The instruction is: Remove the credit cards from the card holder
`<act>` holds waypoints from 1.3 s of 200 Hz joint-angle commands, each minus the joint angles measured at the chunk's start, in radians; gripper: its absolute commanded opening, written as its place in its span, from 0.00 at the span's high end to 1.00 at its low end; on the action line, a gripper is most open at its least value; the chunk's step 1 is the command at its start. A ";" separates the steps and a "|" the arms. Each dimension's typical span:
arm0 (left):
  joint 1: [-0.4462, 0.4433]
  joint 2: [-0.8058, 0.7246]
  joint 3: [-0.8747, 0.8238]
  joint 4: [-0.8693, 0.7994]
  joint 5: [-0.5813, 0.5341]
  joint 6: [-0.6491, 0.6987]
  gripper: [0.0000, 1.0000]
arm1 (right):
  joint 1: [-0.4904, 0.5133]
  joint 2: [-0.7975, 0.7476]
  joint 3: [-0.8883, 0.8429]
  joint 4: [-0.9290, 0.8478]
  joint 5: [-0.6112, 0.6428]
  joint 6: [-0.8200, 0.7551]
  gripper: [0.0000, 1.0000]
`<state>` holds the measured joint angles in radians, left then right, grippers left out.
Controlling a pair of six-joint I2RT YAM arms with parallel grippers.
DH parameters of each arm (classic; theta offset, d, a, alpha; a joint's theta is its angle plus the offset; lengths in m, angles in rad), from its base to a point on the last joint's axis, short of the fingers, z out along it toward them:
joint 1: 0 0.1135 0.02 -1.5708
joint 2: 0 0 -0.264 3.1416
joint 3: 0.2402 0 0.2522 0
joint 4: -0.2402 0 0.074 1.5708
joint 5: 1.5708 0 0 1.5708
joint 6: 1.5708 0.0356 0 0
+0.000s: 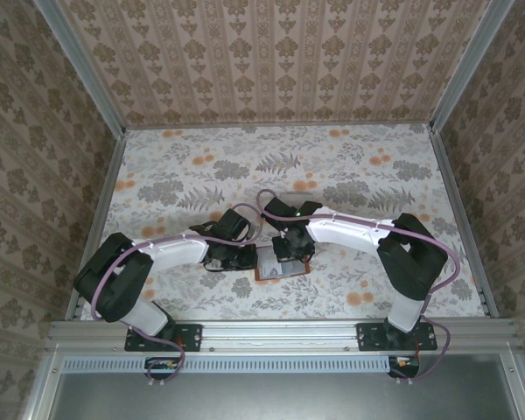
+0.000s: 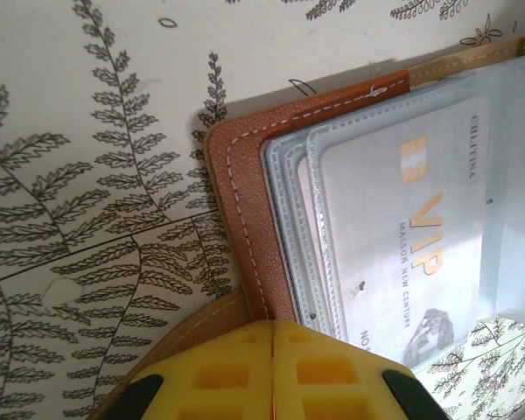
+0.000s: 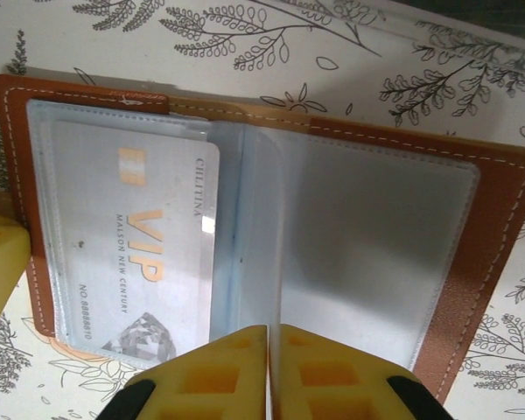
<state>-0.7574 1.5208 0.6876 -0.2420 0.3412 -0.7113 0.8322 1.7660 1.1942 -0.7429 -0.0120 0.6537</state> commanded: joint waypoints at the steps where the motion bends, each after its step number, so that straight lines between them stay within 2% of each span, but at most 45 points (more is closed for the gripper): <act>1: 0.006 0.009 -0.013 -0.064 -0.019 0.008 0.93 | 0.000 0.001 -0.016 -0.054 0.062 -0.018 0.89; 86: 0.008 0.009 0.003 -0.083 -0.019 0.011 0.92 | -0.003 0.038 -0.028 -0.089 0.151 -0.037 0.81; 144: 0.007 0.003 0.010 -0.096 -0.019 0.009 0.92 | -0.003 0.045 -0.033 -0.120 0.226 -0.033 0.69; 232: 0.008 -0.068 0.051 -0.138 -0.028 0.003 0.92 | -0.004 0.001 -0.012 -0.141 0.227 -0.038 0.69; 260: 0.008 -0.083 0.063 -0.138 -0.030 -0.002 0.92 | -0.003 -0.022 -0.007 -0.128 0.193 -0.046 0.69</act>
<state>-0.7574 1.4662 0.7170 -0.3489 0.3256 -0.7113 0.8310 1.7920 1.1751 -0.8433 0.1806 0.6247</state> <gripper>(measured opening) 0.079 0.309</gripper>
